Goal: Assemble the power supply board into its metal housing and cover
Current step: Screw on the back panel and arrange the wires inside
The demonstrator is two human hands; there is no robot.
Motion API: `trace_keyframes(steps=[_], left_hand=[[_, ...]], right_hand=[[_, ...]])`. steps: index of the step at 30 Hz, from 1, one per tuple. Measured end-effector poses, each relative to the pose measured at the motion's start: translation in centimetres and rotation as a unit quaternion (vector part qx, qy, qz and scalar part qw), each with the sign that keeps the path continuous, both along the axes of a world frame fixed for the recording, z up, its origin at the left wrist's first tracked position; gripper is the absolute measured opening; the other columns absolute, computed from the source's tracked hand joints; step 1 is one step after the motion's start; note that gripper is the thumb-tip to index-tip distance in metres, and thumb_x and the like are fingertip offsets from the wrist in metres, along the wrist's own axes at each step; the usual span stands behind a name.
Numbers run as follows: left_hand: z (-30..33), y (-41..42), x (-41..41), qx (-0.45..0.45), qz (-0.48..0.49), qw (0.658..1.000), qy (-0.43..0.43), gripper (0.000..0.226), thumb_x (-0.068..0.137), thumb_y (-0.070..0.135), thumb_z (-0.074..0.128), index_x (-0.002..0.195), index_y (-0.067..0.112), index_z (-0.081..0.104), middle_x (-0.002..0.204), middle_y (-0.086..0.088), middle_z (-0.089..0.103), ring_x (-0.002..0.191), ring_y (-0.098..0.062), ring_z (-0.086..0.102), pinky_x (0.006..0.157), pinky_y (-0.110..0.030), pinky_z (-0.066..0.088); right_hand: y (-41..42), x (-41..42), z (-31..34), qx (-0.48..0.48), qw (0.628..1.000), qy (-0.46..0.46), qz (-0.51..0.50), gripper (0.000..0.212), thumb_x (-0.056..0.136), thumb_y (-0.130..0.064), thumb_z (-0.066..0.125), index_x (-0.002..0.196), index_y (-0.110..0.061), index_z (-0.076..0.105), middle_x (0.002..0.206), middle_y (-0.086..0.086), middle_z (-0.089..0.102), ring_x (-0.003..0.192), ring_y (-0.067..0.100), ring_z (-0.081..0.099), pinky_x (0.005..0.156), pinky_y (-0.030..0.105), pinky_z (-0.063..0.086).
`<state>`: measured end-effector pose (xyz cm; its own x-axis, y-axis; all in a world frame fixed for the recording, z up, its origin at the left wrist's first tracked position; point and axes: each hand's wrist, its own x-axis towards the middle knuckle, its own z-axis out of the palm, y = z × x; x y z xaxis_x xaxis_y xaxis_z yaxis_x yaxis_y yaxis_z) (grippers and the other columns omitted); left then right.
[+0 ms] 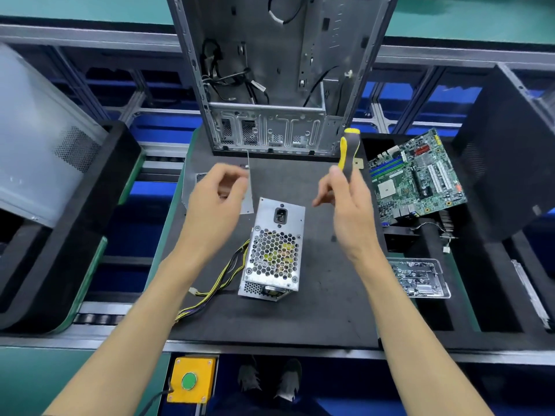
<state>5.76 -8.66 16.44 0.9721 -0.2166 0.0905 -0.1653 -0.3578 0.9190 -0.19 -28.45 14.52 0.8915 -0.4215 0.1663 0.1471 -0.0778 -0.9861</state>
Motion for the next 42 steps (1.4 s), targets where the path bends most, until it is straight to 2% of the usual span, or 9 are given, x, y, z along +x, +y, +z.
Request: trace_keyframes(steps=[4, 9, 12, 17, 20, 22, 29, 37, 42], left_hand=[[-3.0, 1.1, -0.1, 0.191, -0.103, 0.963, 0.157, 0.036, 0.100, 0.050, 0.049, 0.094, 0.019, 0.067, 0.083, 0.002, 0.071, 0.079, -0.018, 0.068, 0.085, -0.042, 0.055], [-4.1, -1.1, -2.9, 0.124, -0.177, 0.965, 0.149, 0.016, 0.099, 0.037, 0.060, 0.104, 0.022, 0.064, 0.065, -0.010, 0.070, 0.056, -0.012, 0.051, 0.060, -0.028, 0.044], [-4.4, -3.2, -3.9, 0.100, -0.229, 0.953, 0.169, 0.022, 0.100, 0.029, 0.061, 0.117, 0.016, 0.058, 0.084, -0.022, 0.074, 0.067, -0.016, 0.057, 0.077, -0.043, 0.054], [-6.0, -3.7, -3.2, 0.070, -0.145, 0.977, 0.138, 0.012, 0.097, 0.029, 0.063, 0.105, 0.022, 0.068, 0.085, 0.004, 0.073, 0.076, -0.011, 0.067, 0.073, -0.025, 0.052], [-8.3, -1.5, -1.4, 0.203, -0.011, 0.979, 0.022, 0.018, 0.094, 0.032, 0.064, 0.109, 0.022, 0.059, 0.103, 0.003, 0.059, 0.102, -0.017, 0.055, 0.090, -0.036, 0.047], [-9.6, -0.1, -0.3, 0.222, 0.005, 0.969, 0.108, 0.037, 0.095, 0.044, 0.061, 0.121, 0.018, 0.055, 0.114, -0.002, 0.057, 0.111, -0.020, 0.053, 0.097, -0.041, 0.044], [-11.4, -0.8, -1.9, 0.030, -0.086, 0.918, 0.385, 0.033, 0.108, 0.035, 0.031, 0.109, 0.011, 0.054, 0.066, -0.007, 0.073, 0.052, -0.014, 0.067, 0.051, -0.022, 0.052], [-9.8, 0.2, -0.5, 0.017, -0.049, 0.953, 0.297, 0.034, 0.106, 0.022, 0.036, 0.104, 0.010, 0.068, 0.051, 0.000, 0.050, 0.039, -0.012, 0.036, 0.038, -0.020, 0.029], [-9.4, 2.7, 0.1, 0.063, -0.052, 0.959, 0.273, 0.034, 0.106, 0.025, 0.037, 0.102, 0.018, 0.070, 0.056, -0.002, 0.059, 0.043, -0.019, 0.047, 0.042, -0.021, 0.035]], right_hand=[[-0.4, 0.2, -1.3, -0.163, 0.973, 0.159, -0.046, 0.035, 0.099, -0.049, 0.056, 0.087, -0.018, 0.046, 0.075, -0.004, 0.055, 0.061, 0.003, 0.049, 0.057, 0.017, 0.038], [0.6, -0.3, -3.6, -0.226, 0.921, 0.316, 0.005, 0.060, 0.082, -0.074, 0.062, 0.096, -0.020, 0.040, 0.101, -0.001, 0.044, 0.082, 0.019, 0.052, 0.061, 0.033, 0.037], [0.1, -0.6, -4.0, -0.247, 0.901, 0.356, -0.010, 0.074, 0.075, -0.078, 0.068, 0.105, -0.017, 0.038, 0.105, -0.001, 0.042, 0.091, 0.022, 0.052, 0.063, 0.035, 0.037], [-2.2, -1.2, -4.8, -0.156, 0.916, 0.367, -0.033, 0.068, 0.079, -0.064, 0.076, 0.112, -0.014, 0.043, 0.108, -0.004, 0.054, 0.099, 0.019, 0.055, 0.070, 0.035, 0.039], [-2.9, -2.2, -6.3, -0.087, 0.931, 0.346, -0.075, 0.045, 0.086, -0.051, 0.074, 0.098, -0.019, 0.044, 0.087, -0.008, 0.049, 0.078, 0.013, 0.051, 0.062, 0.031, 0.036], [-3.0, -2.8, -7.4, -0.047, 0.937, 0.328, -0.110, 0.037, 0.088, -0.044, 0.071, 0.088, -0.020, 0.043, 0.080, -0.005, 0.047, 0.069, 0.014, 0.048, 0.061, 0.033, 0.036], [-3.0, -4.0, -9.5, 0.093, 0.931, 0.312, -0.167, 0.044, 0.070, -0.048, 0.063, 0.095, -0.014, 0.053, 0.077, -0.001, 0.045, 0.068, 0.015, 0.044, 0.063, 0.034, 0.035], [-1.4, -3.5, -11.2, 0.123, 0.936, 0.298, -0.144, 0.041, 0.069, -0.048, 0.064, 0.094, -0.017, 0.056, 0.078, -0.002, 0.046, 0.066, 0.007, 0.046, 0.067, 0.028, 0.038], [0.2, -2.0, -11.8, 0.107, 0.941, 0.293, -0.130, 0.048, 0.072, -0.047, 0.065, 0.104, -0.012, 0.058, 0.076, -0.009, 0.055, 0.072, 0.007, 0.053, 0.070, 0.029, 0.041]])
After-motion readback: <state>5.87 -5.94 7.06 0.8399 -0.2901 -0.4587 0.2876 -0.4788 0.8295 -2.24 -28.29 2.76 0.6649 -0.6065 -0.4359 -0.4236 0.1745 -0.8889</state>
